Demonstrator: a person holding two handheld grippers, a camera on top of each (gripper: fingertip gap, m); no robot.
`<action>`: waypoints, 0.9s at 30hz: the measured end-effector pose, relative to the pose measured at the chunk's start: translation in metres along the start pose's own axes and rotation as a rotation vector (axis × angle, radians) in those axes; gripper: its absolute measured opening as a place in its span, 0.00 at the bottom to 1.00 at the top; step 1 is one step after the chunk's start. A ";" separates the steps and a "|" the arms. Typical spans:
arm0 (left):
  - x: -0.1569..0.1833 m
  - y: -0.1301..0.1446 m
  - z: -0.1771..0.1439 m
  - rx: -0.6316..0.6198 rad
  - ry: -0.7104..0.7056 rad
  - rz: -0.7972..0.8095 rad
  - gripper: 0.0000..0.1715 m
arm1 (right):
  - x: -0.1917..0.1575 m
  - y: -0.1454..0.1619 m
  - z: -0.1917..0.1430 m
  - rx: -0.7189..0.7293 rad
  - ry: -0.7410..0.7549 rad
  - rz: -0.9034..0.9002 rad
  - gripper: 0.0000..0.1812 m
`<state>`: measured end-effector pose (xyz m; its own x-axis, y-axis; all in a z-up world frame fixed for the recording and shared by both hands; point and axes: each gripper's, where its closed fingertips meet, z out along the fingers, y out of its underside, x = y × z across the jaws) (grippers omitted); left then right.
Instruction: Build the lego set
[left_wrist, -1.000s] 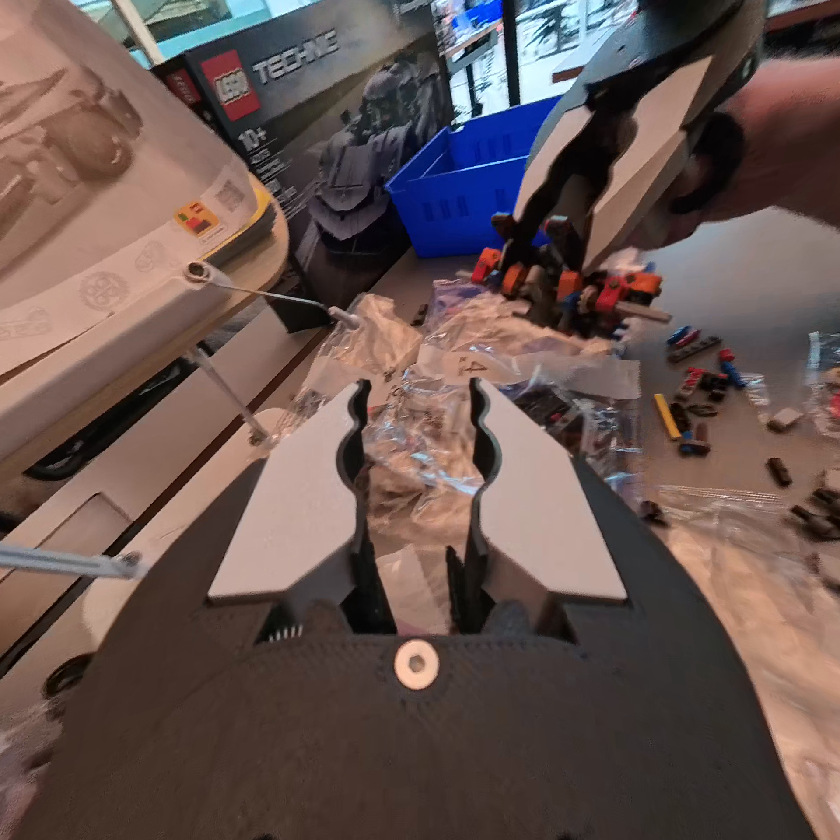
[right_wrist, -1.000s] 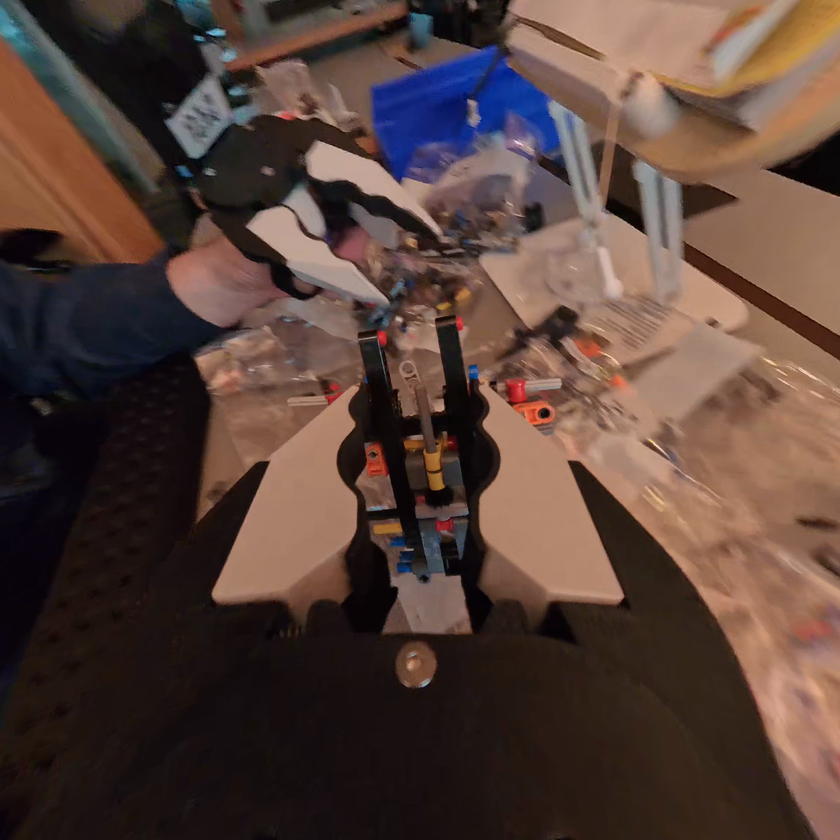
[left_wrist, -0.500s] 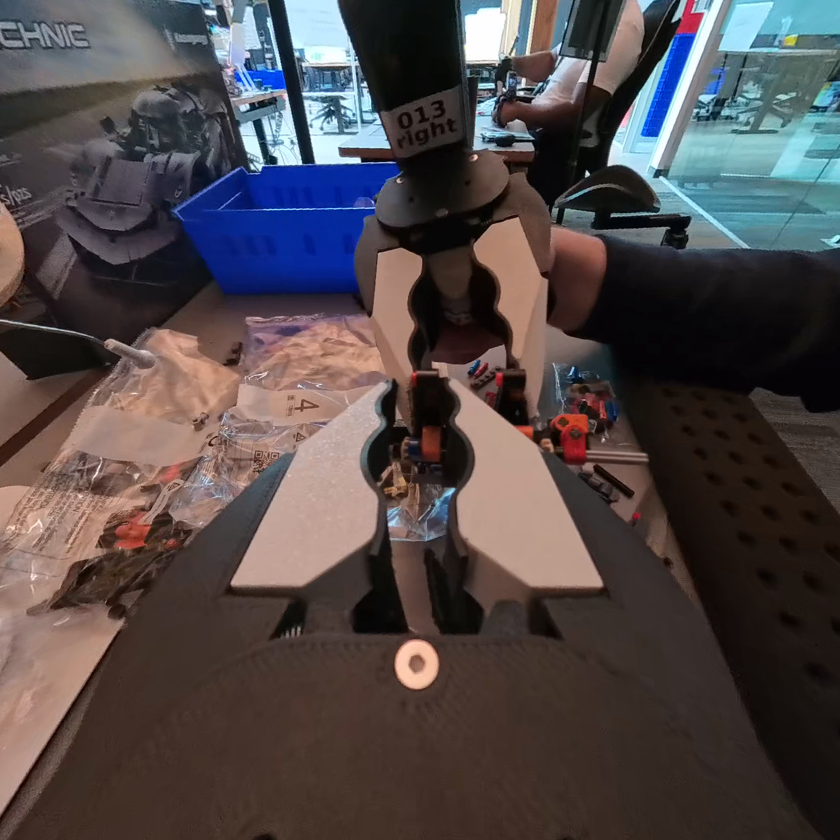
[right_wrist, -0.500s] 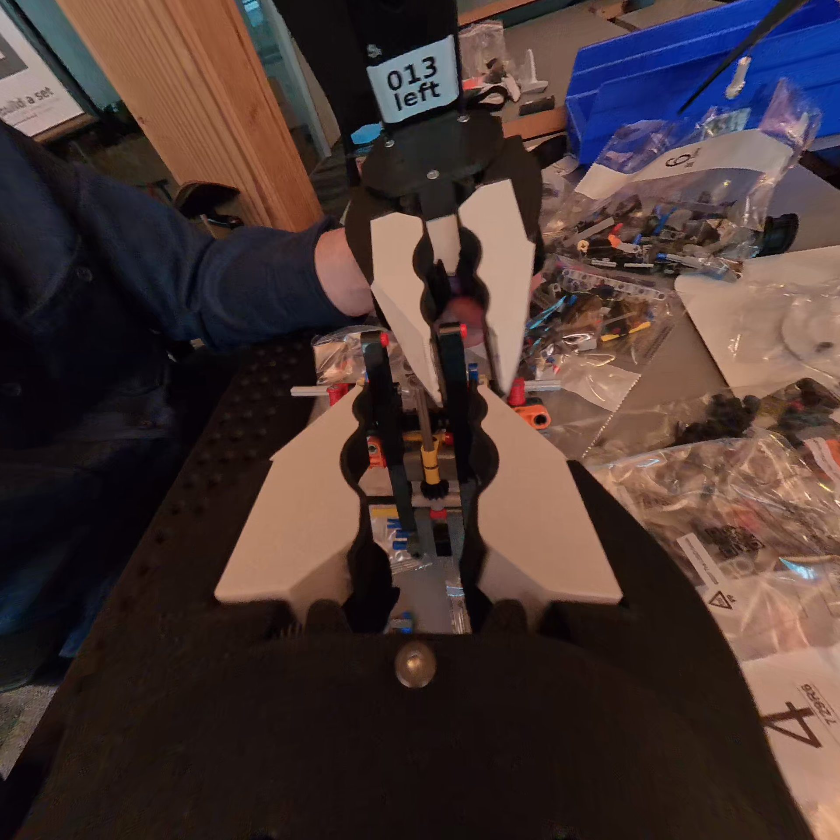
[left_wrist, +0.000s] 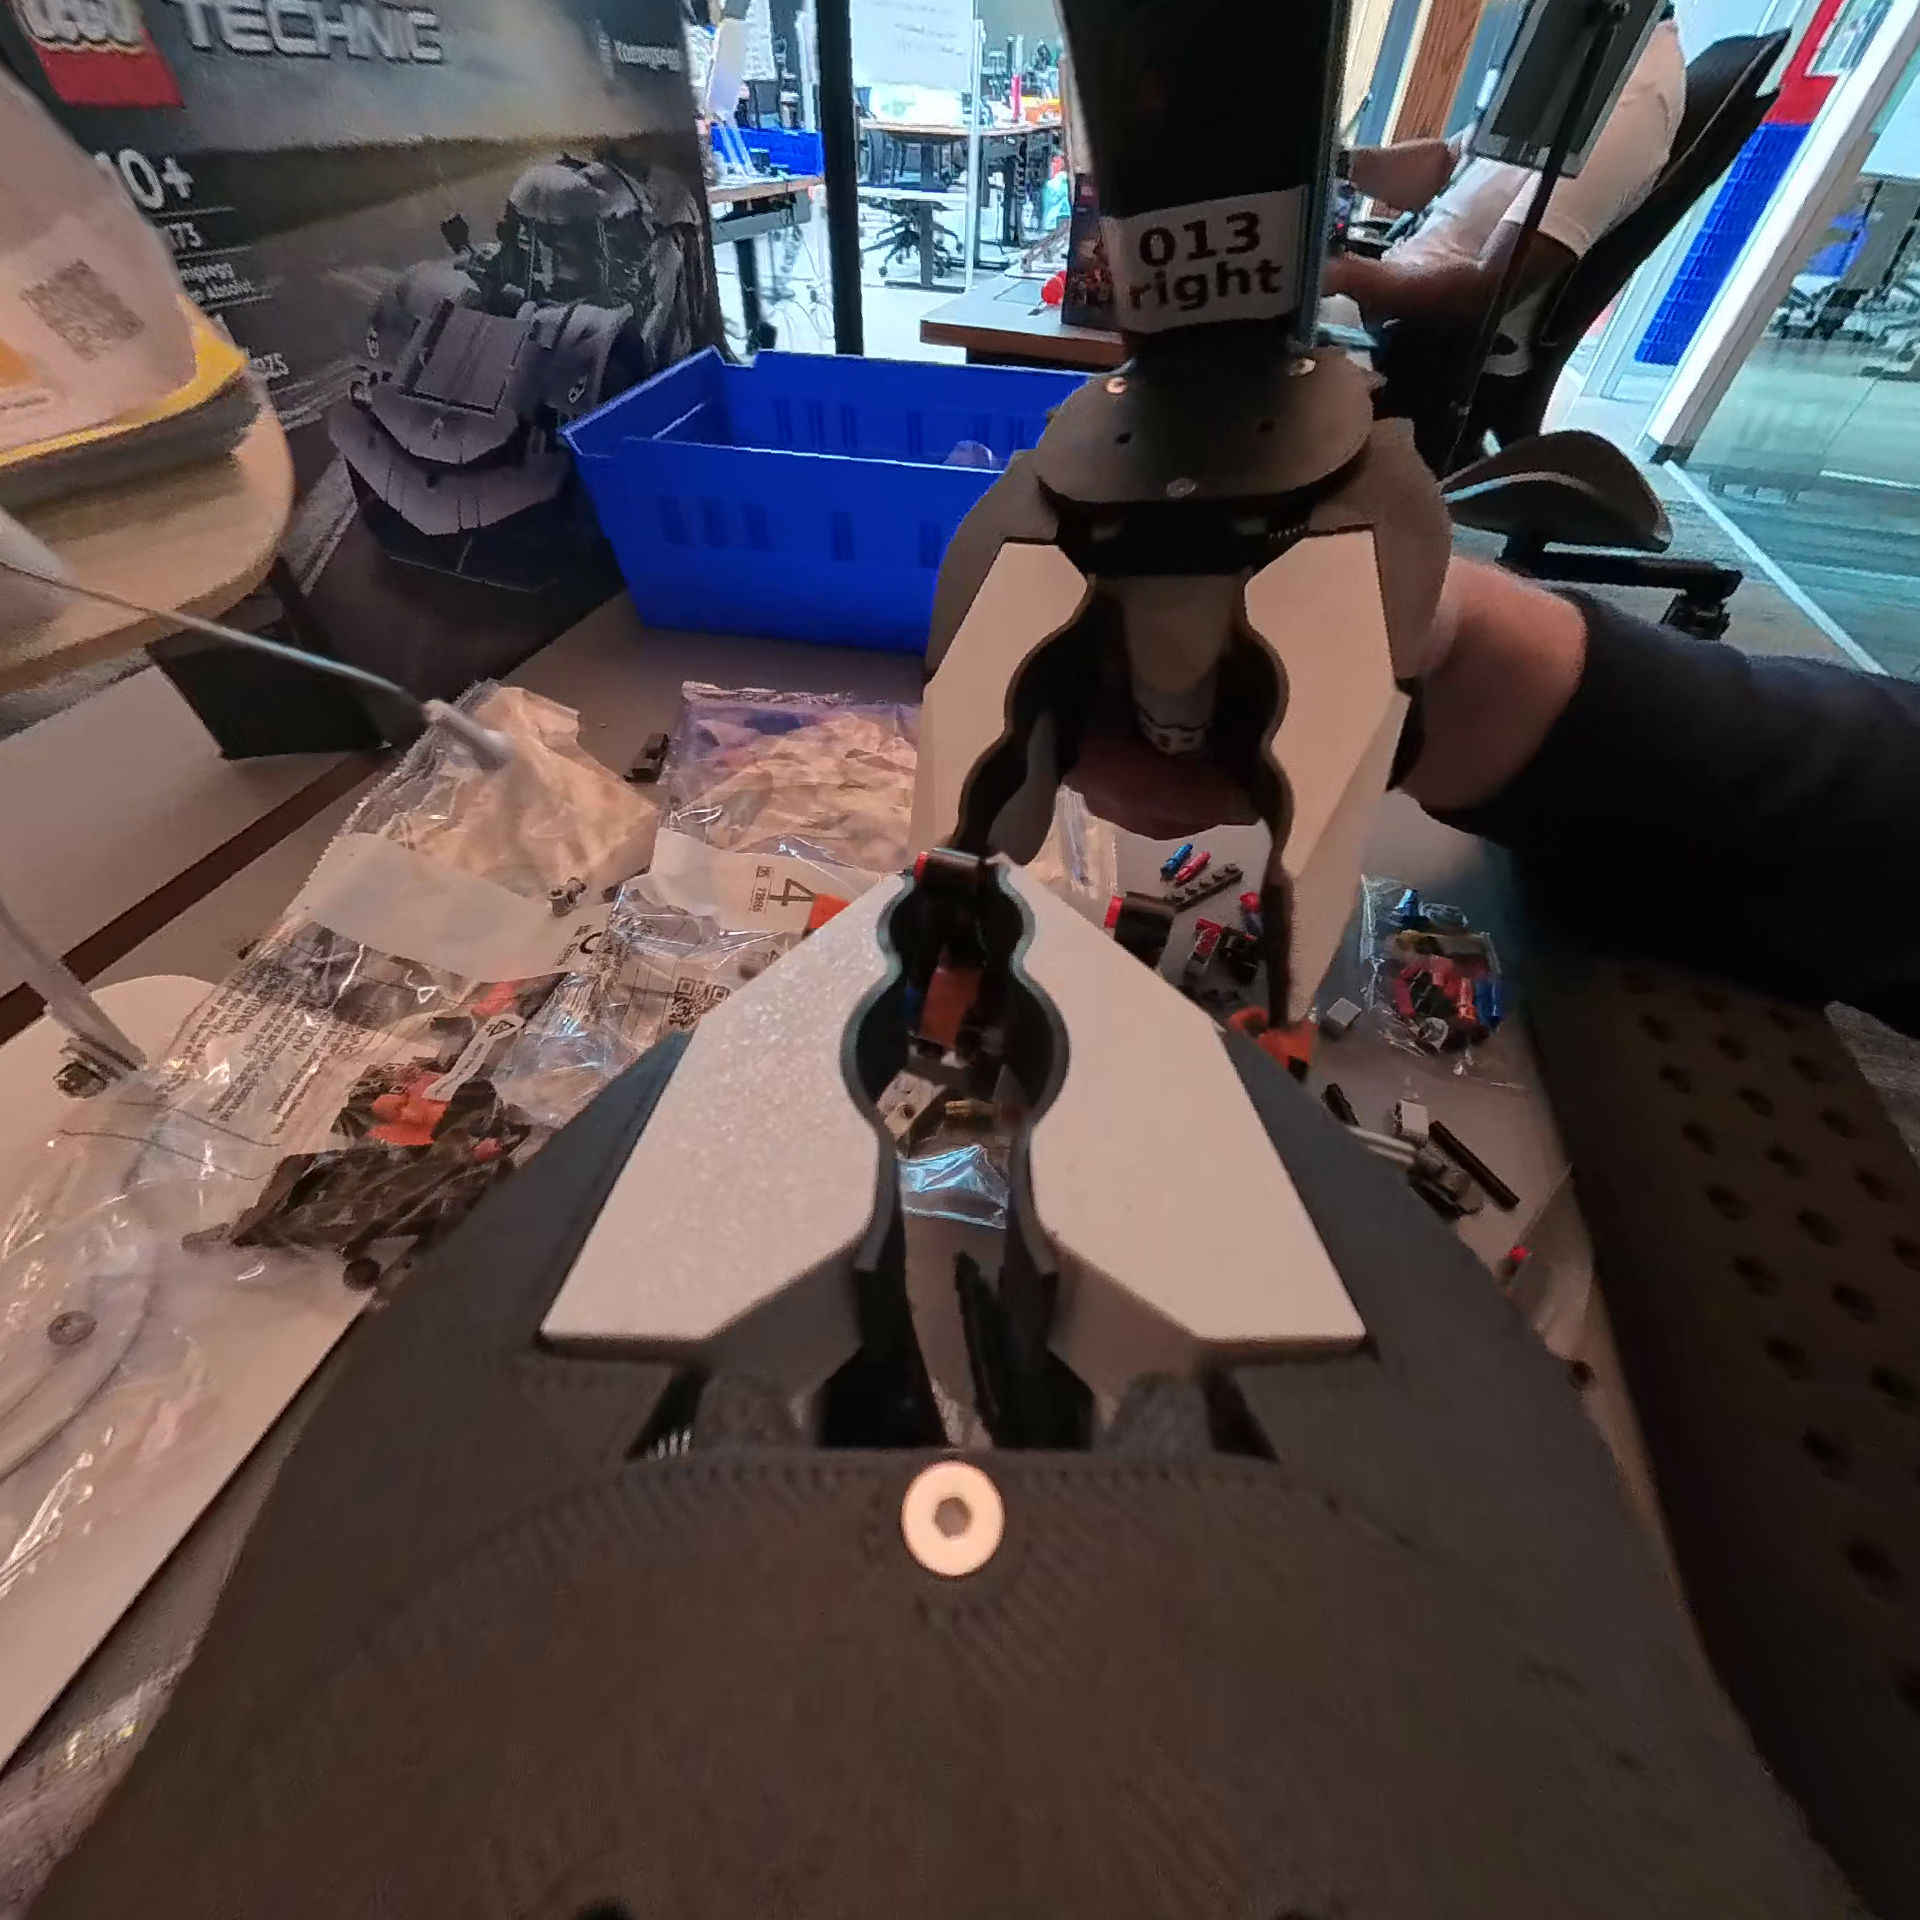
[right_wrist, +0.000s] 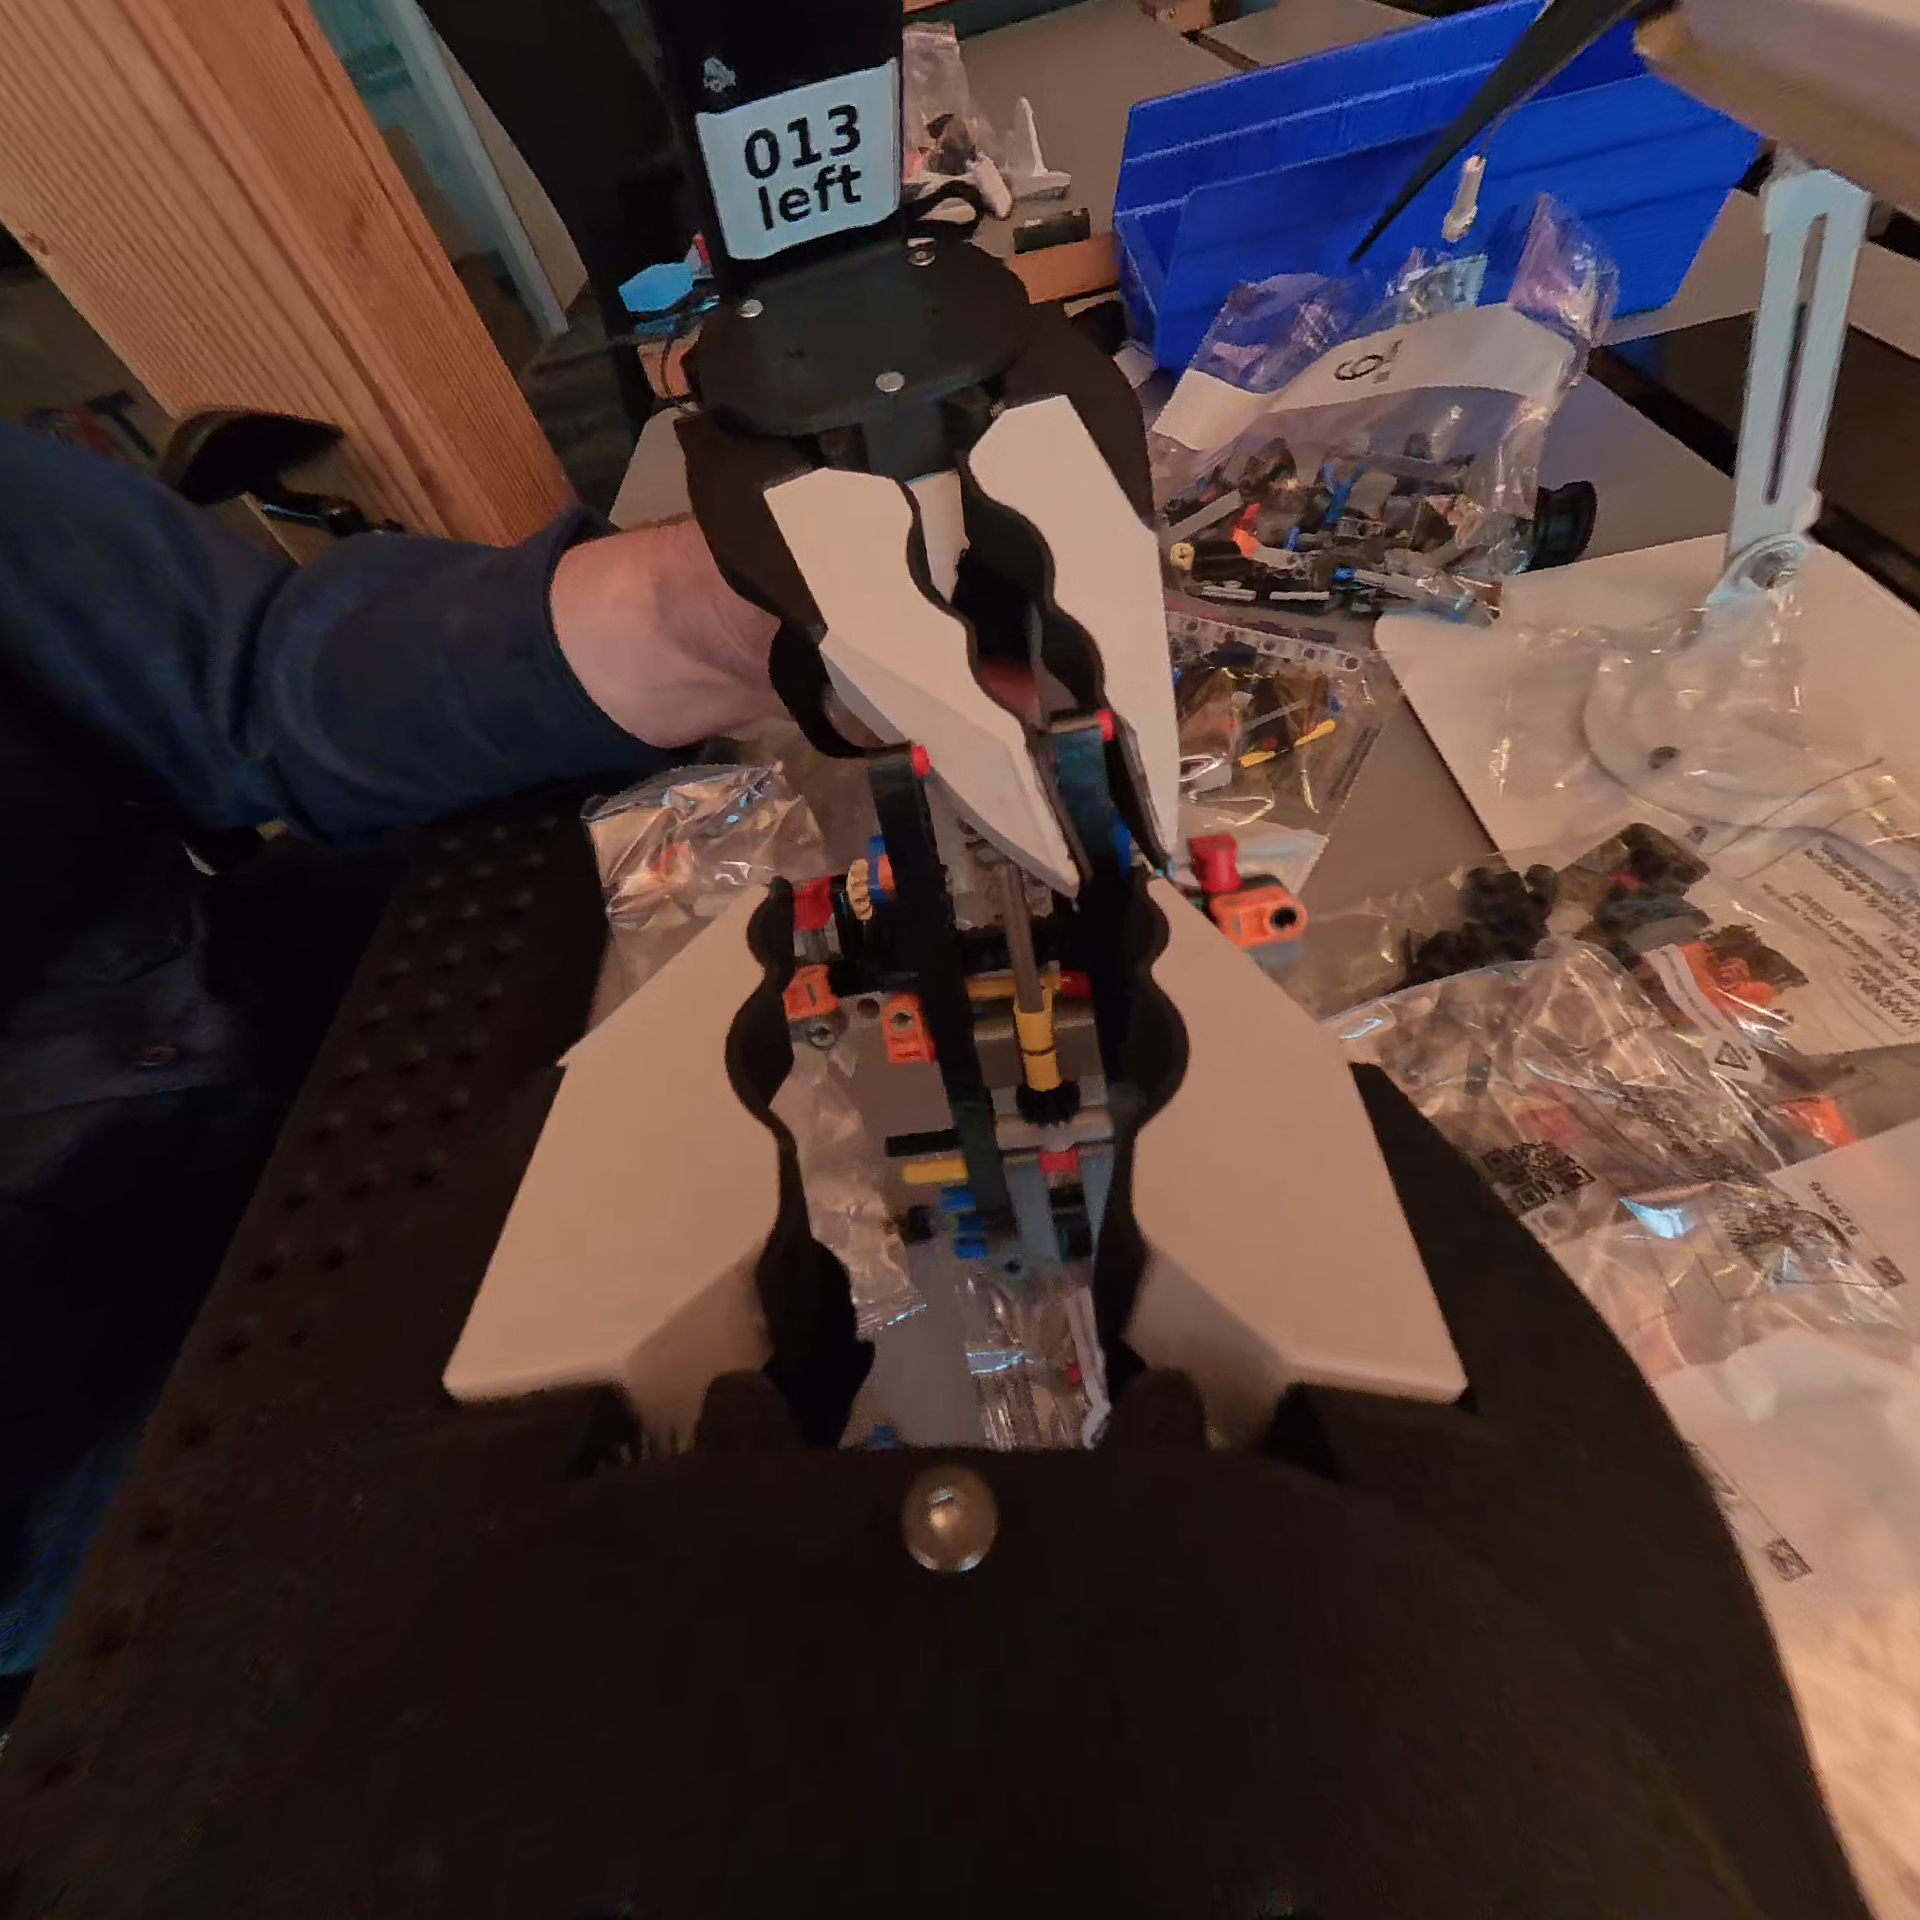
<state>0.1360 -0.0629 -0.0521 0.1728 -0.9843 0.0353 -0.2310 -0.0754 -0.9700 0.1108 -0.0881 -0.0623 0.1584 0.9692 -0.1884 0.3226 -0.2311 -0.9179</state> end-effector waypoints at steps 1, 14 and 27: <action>-0.003 0.001 -0.002 0.000 -0.007 -0.012 0.06 | 0.005 0.000 -0.002 -0.001 0.032 -0.003 0.34; -0.036 -0.006 -0.018 0.041 -0.194 -0.115 0.05 | 0.010 0.011 0.006 -0.148 0.200 -0.173 0.28; -0.062 -0.014 -0.040 0.141 -0.300 -0.269 0.05 | 0.028 -0.008 0.011 -0.089 0.427 -0.299 0.09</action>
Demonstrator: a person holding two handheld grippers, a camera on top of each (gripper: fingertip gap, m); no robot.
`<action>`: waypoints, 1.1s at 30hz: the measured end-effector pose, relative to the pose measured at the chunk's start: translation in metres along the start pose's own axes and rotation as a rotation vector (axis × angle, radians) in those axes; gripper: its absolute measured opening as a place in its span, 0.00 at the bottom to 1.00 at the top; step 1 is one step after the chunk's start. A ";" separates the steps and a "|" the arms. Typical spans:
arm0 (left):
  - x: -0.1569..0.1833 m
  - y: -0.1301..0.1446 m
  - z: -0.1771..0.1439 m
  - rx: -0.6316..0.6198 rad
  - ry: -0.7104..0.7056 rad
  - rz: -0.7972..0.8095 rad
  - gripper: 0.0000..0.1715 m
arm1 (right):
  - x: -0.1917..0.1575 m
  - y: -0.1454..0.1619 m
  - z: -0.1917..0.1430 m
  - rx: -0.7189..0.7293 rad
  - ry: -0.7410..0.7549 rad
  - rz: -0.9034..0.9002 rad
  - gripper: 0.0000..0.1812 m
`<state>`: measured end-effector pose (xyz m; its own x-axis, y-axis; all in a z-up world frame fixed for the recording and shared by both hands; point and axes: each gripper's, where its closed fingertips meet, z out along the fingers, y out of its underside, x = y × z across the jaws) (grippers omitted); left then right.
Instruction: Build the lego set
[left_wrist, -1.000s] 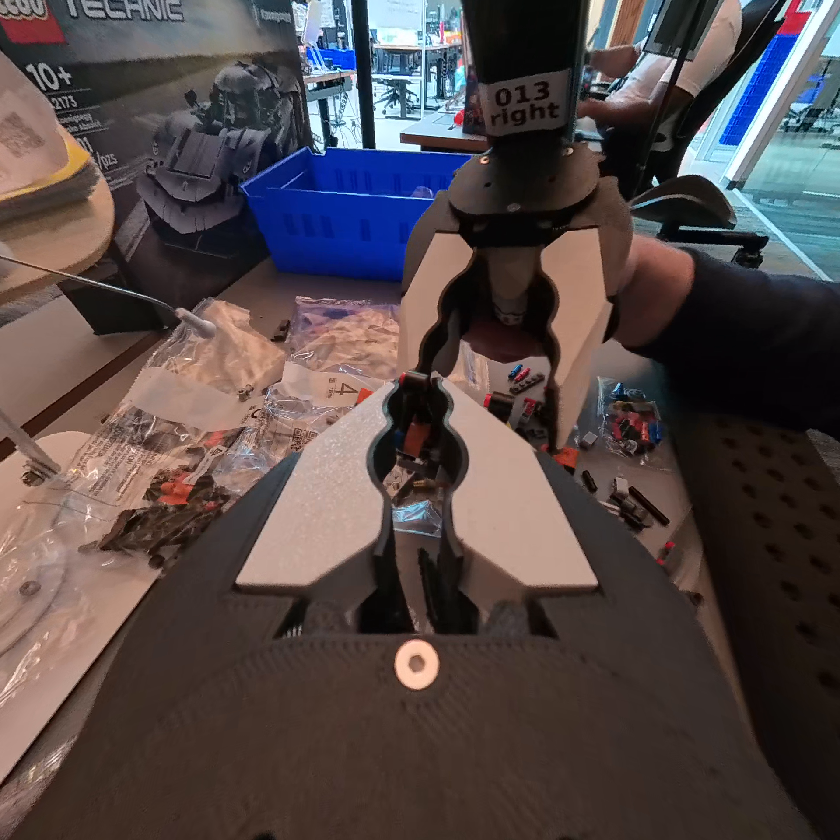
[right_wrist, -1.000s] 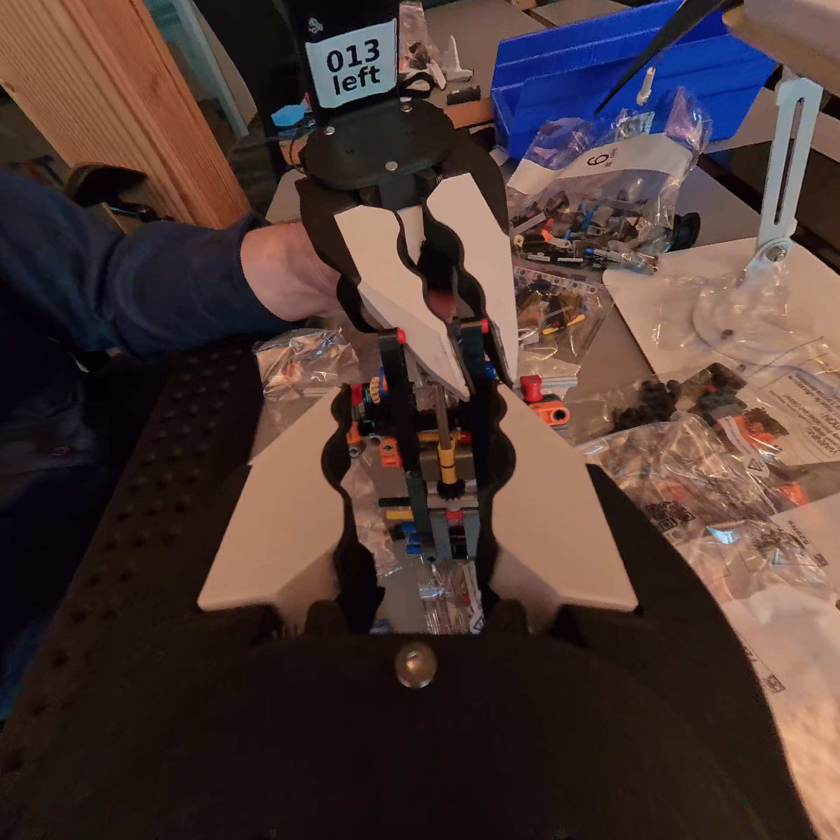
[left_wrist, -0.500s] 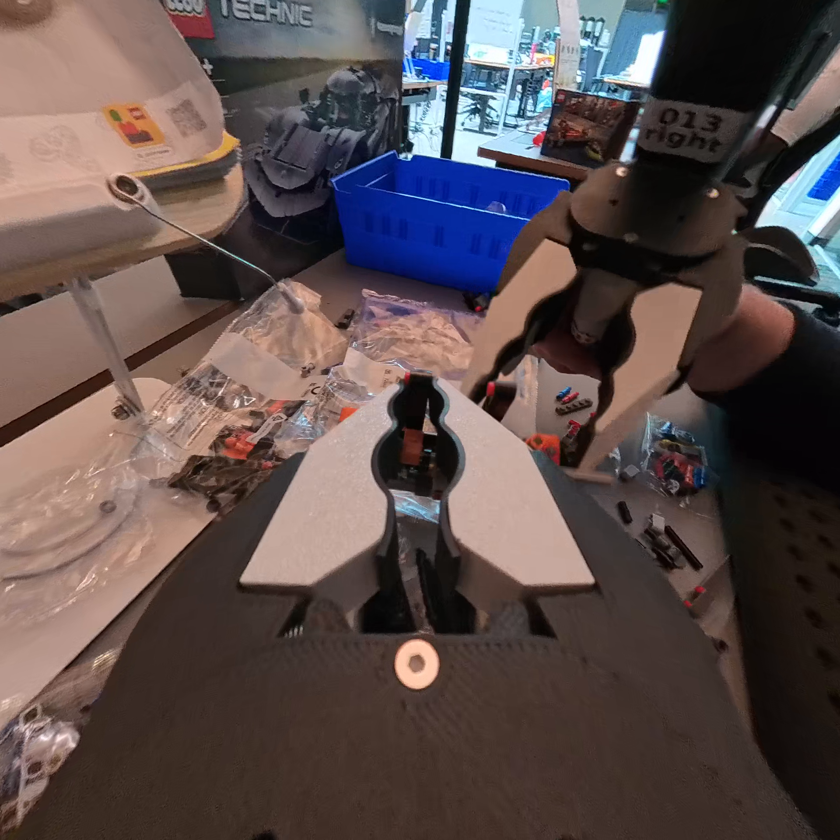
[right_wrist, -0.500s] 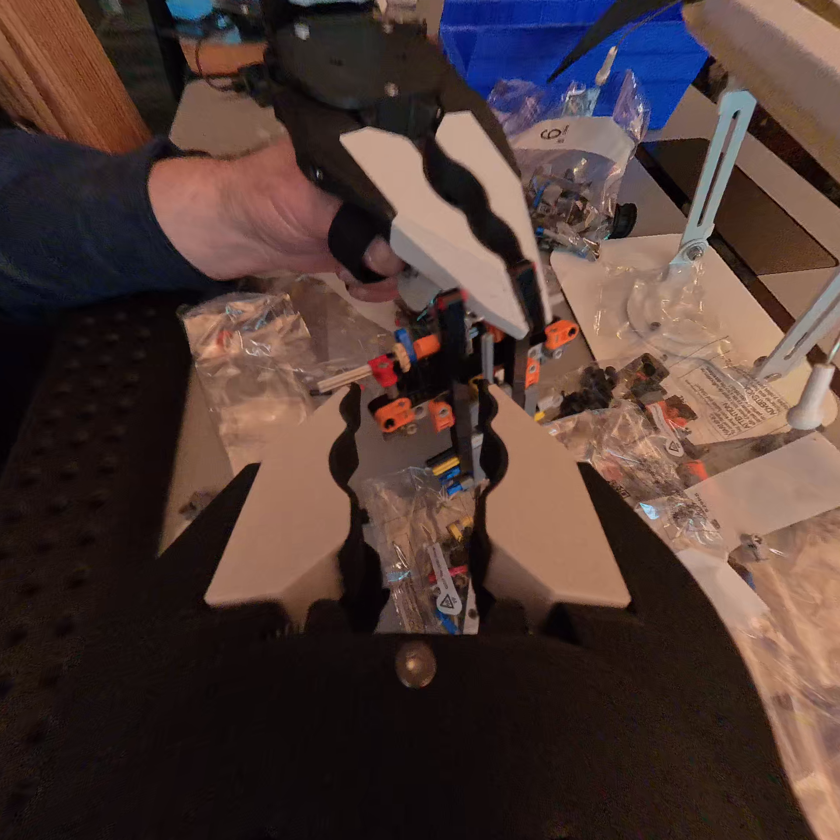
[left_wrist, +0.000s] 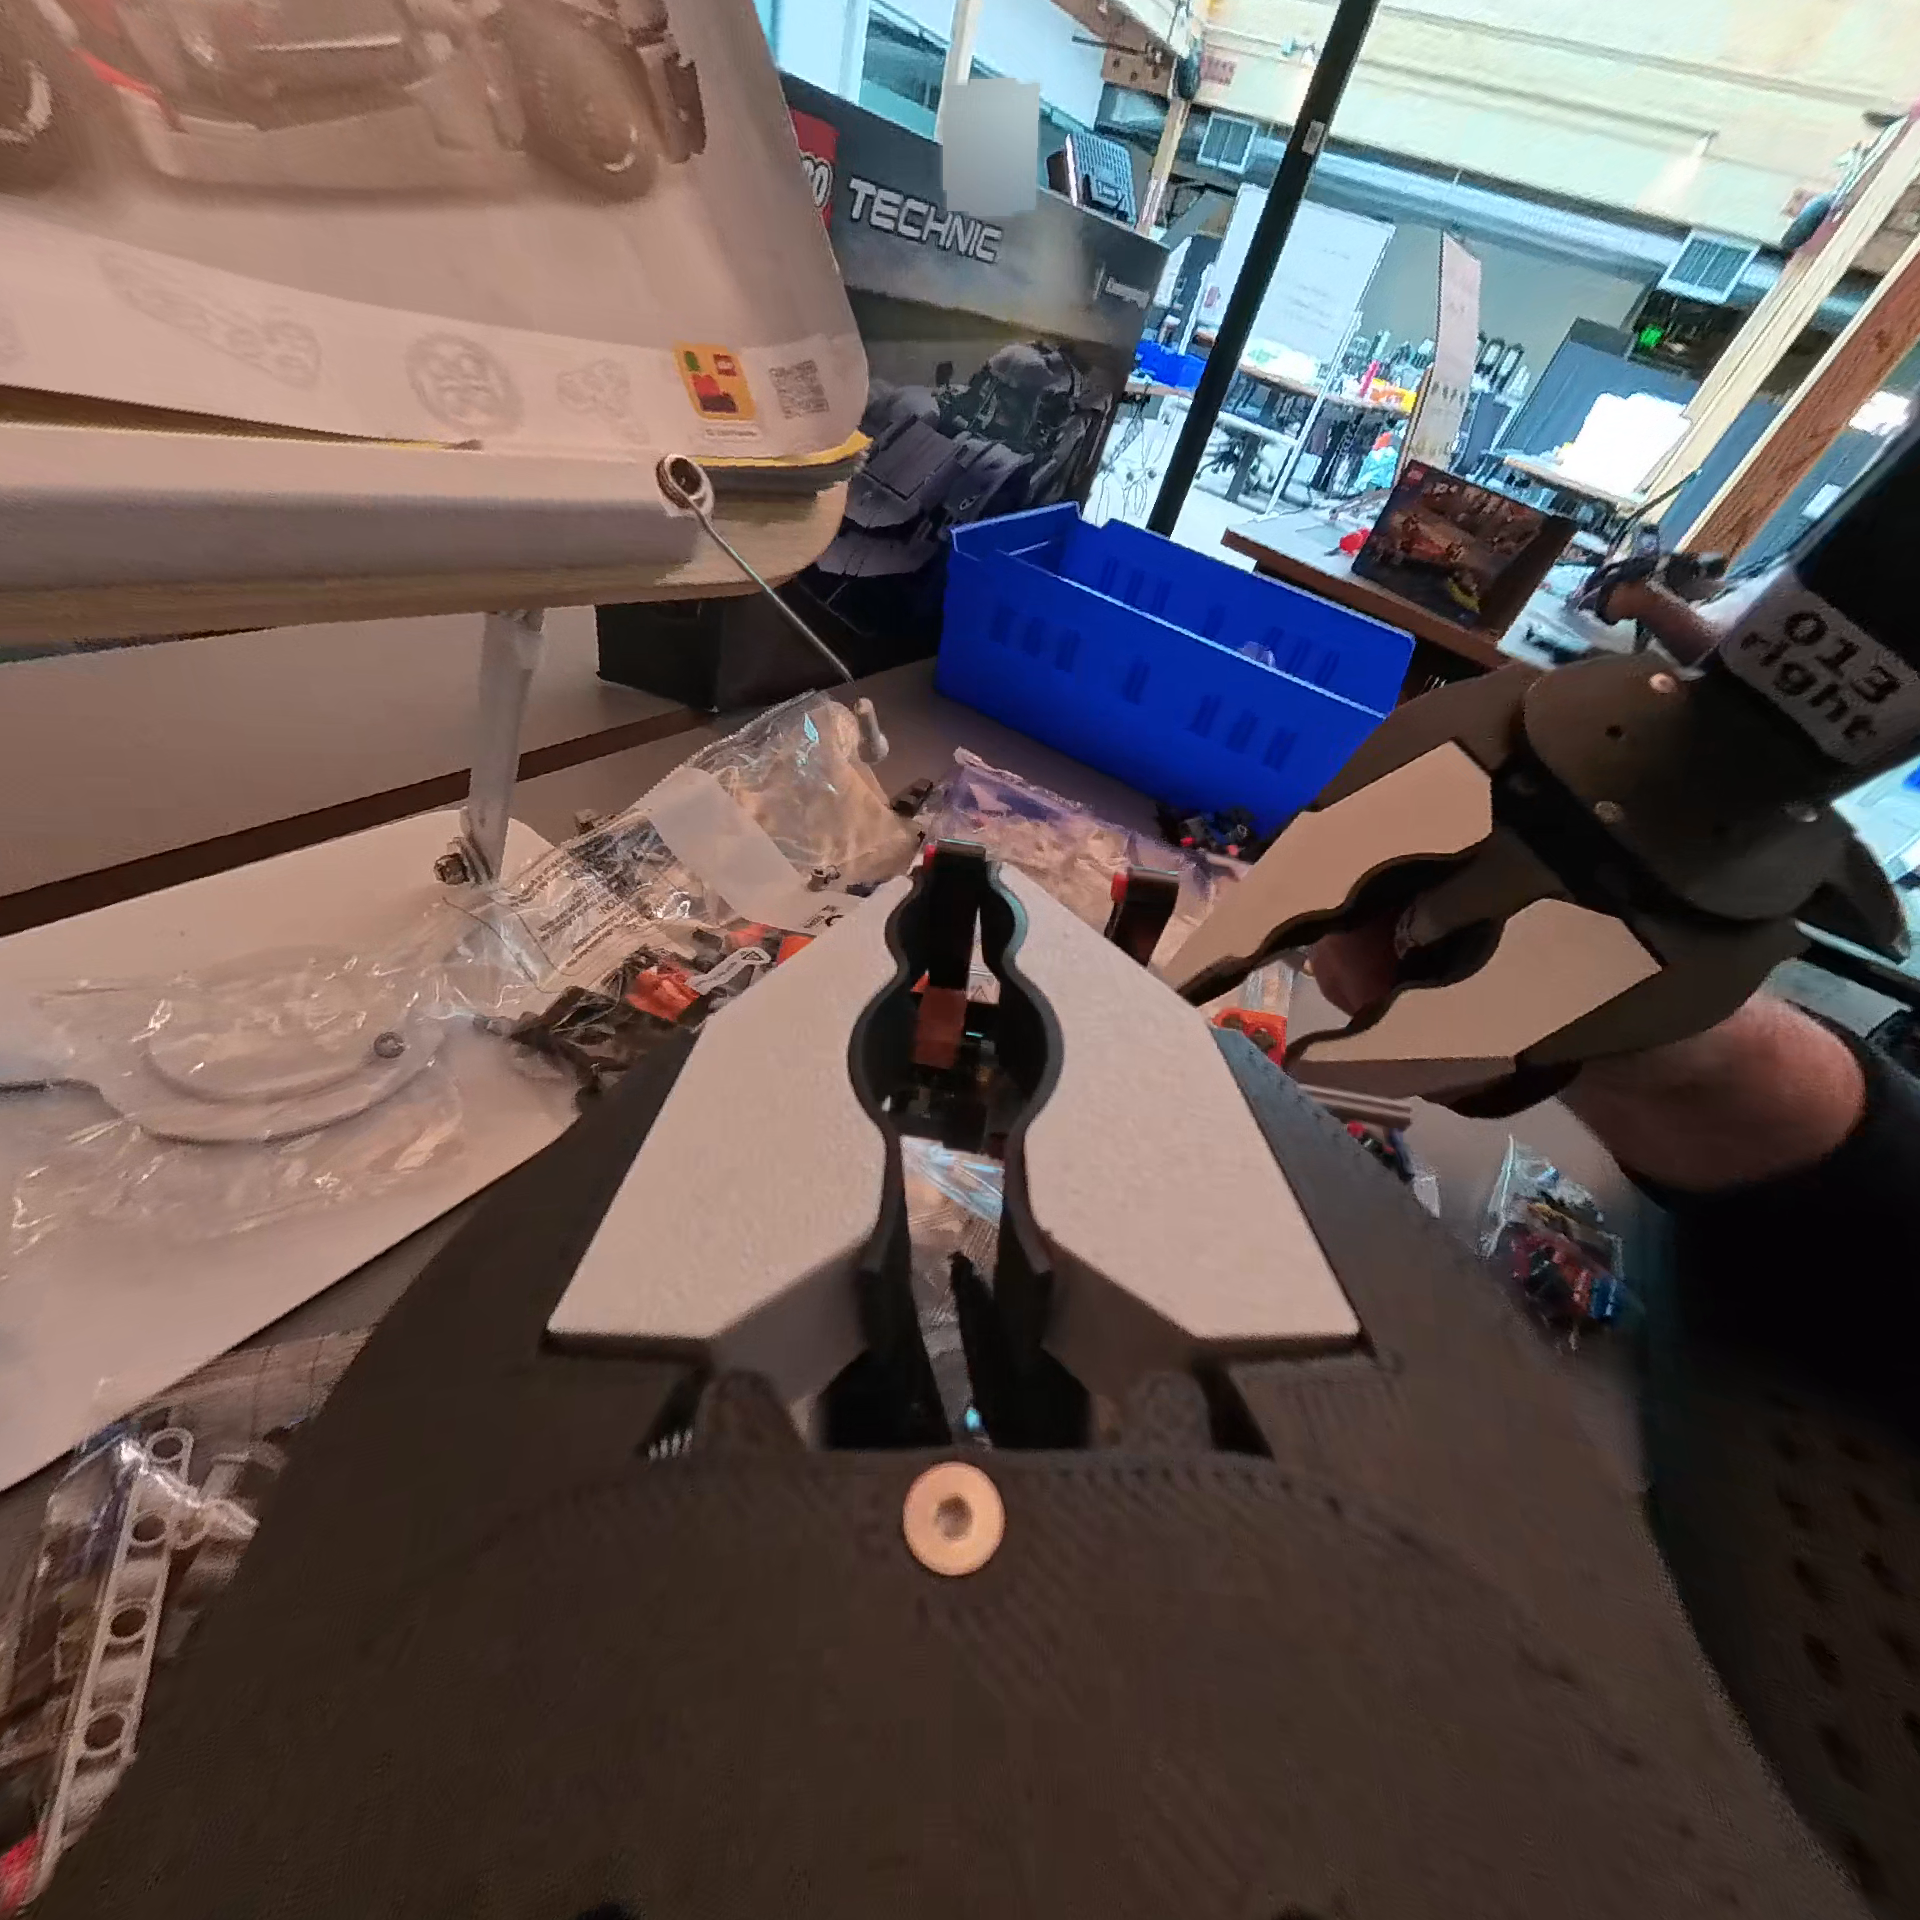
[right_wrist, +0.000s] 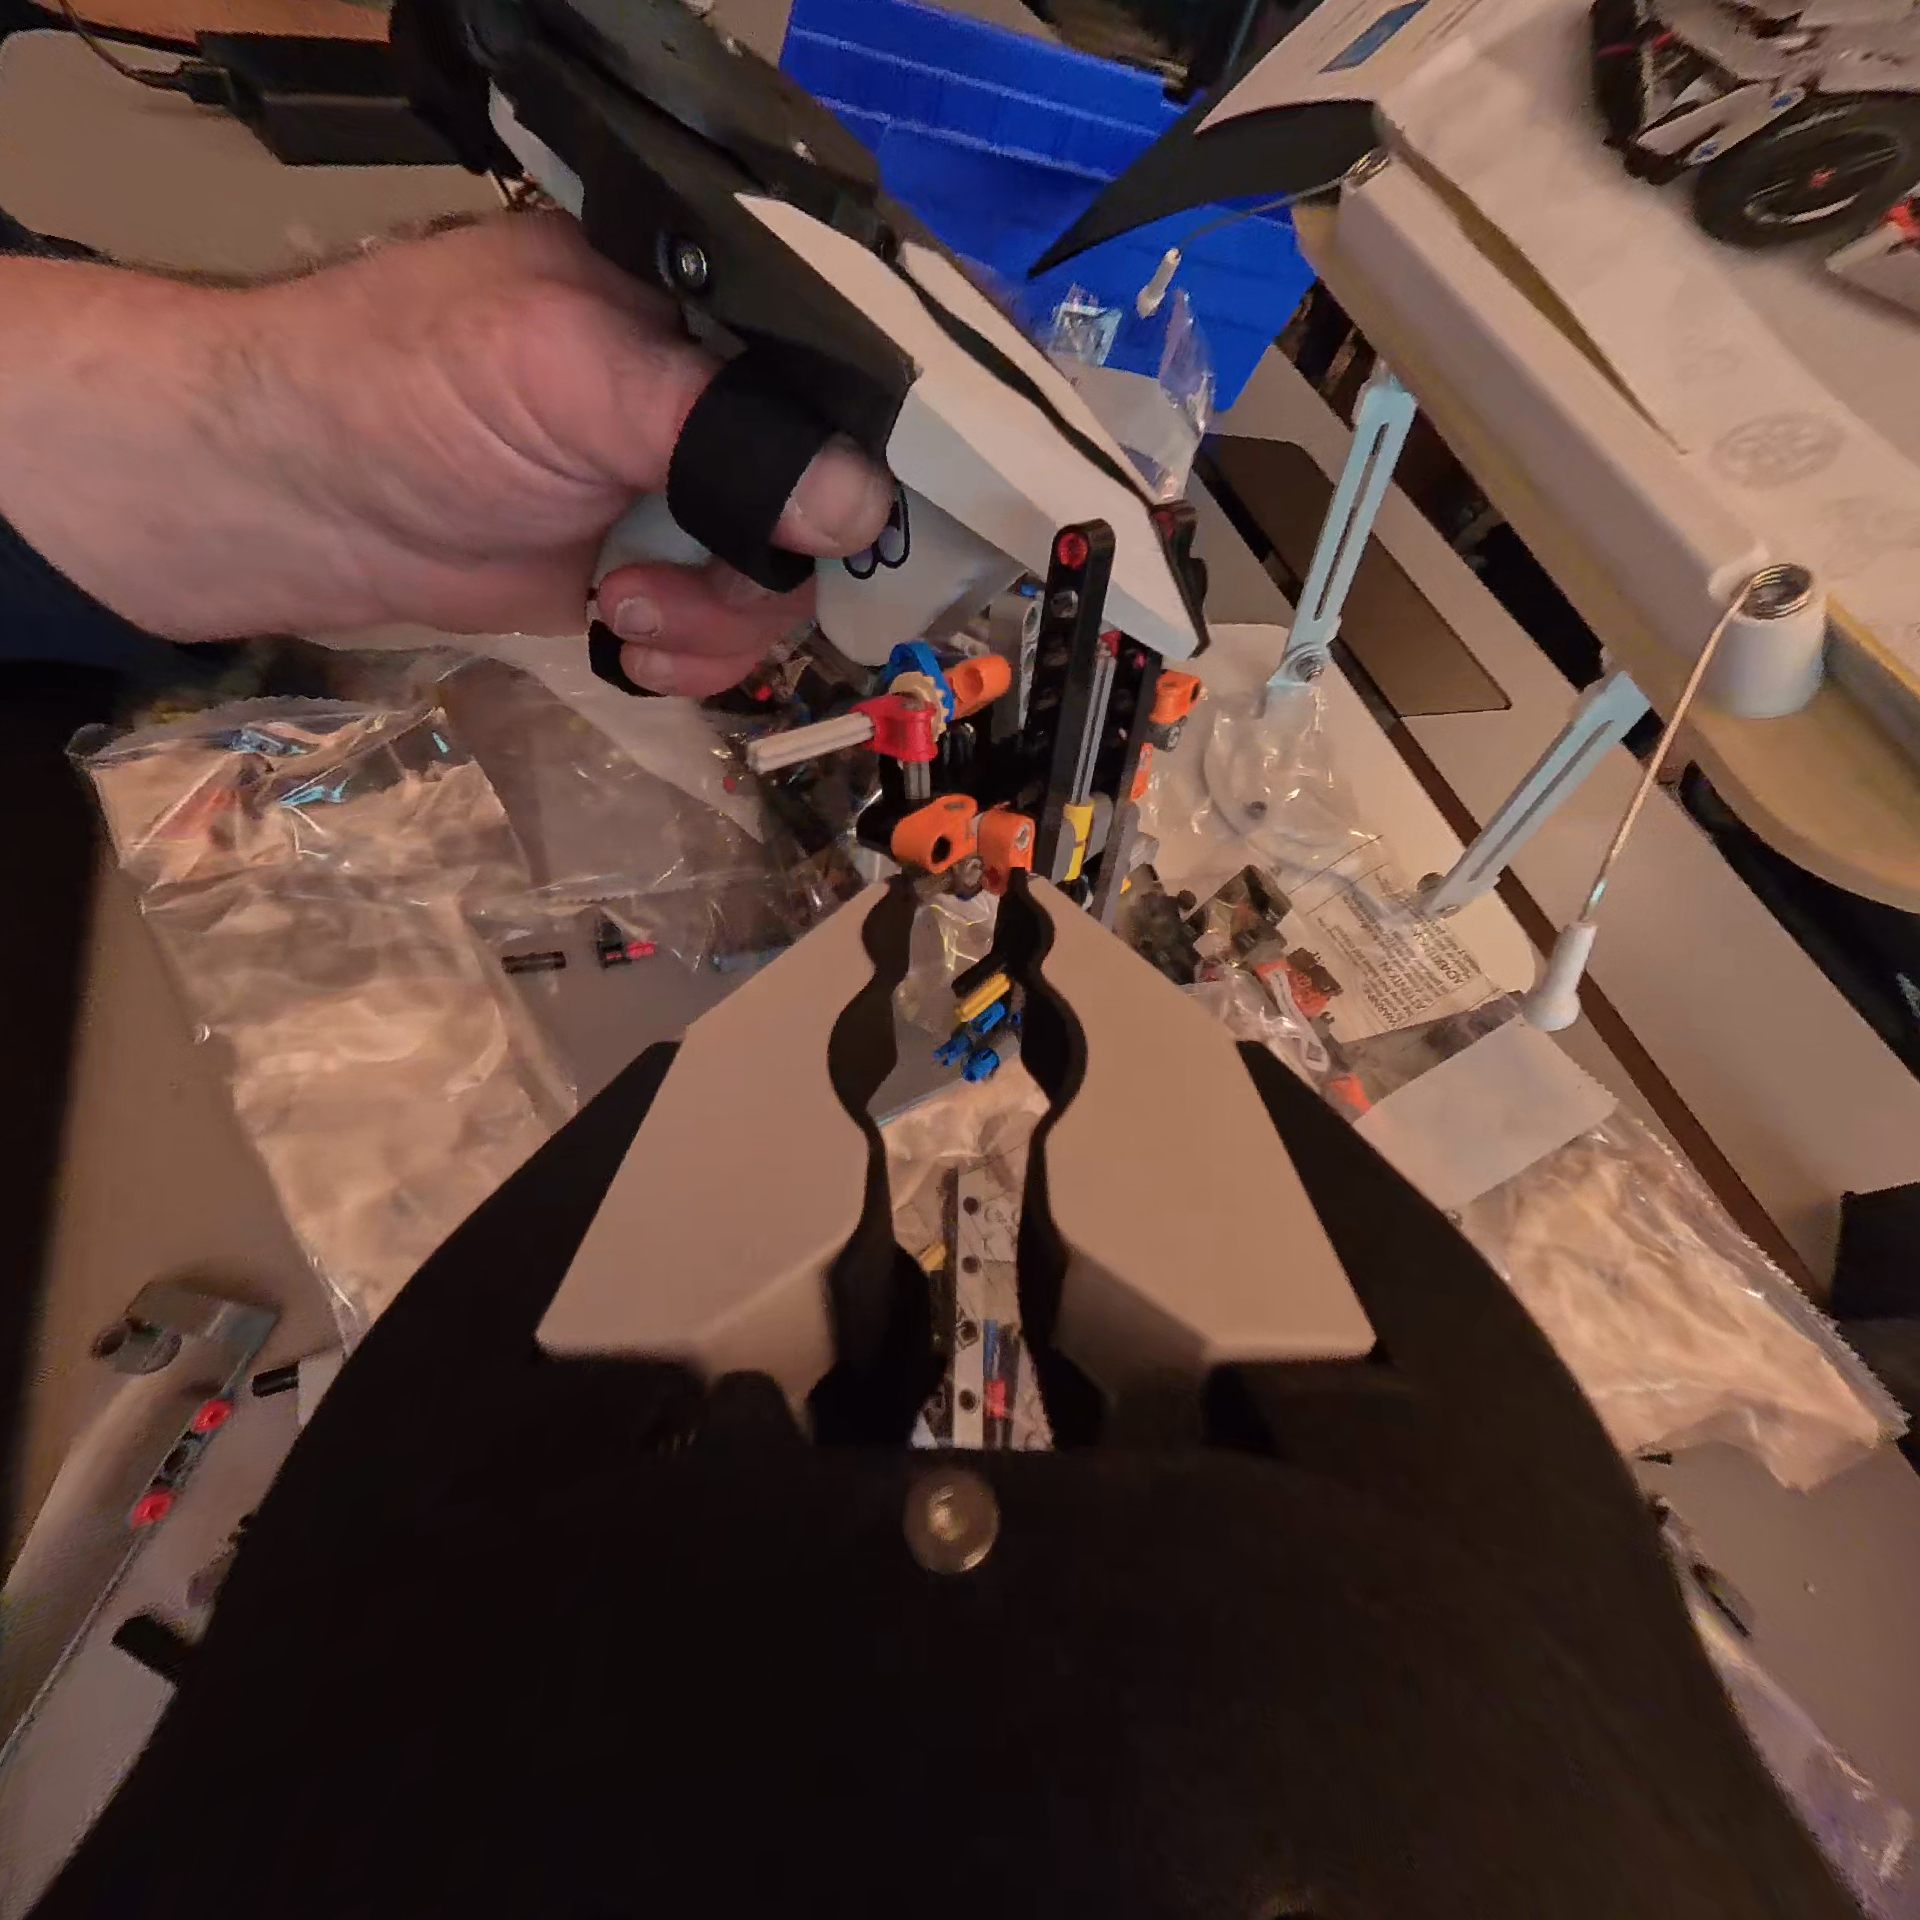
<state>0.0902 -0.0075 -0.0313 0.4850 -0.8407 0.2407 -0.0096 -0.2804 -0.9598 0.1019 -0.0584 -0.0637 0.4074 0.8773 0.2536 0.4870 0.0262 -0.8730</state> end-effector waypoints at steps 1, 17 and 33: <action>-0.001 -0.001 -0.001 0.008 0.009 -0.016 0.05 | 0.000 -0.002 -0.001 0.012 -0.003 0.011 0.08; 0.009 -0.012 -0.009 0.086 0.161 -0.084 0.06 | 0.015 -0.020 -0.023 0.286 -0.172 0.357 0.00; 0.003 -0.006 -0.005 0.044 0.057 0.037 0.05 | -0.003 -0.027 -0.020 0.212 -0.101 0.106 0.24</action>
<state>0.0876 -0.0112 -0.0244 0.4346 -0.8754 0.2115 0.0123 -0.2291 -0.9733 0.1030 -0.0713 -0.0323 0.3634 0.9235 0.1225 0.2689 0.0219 -0.9629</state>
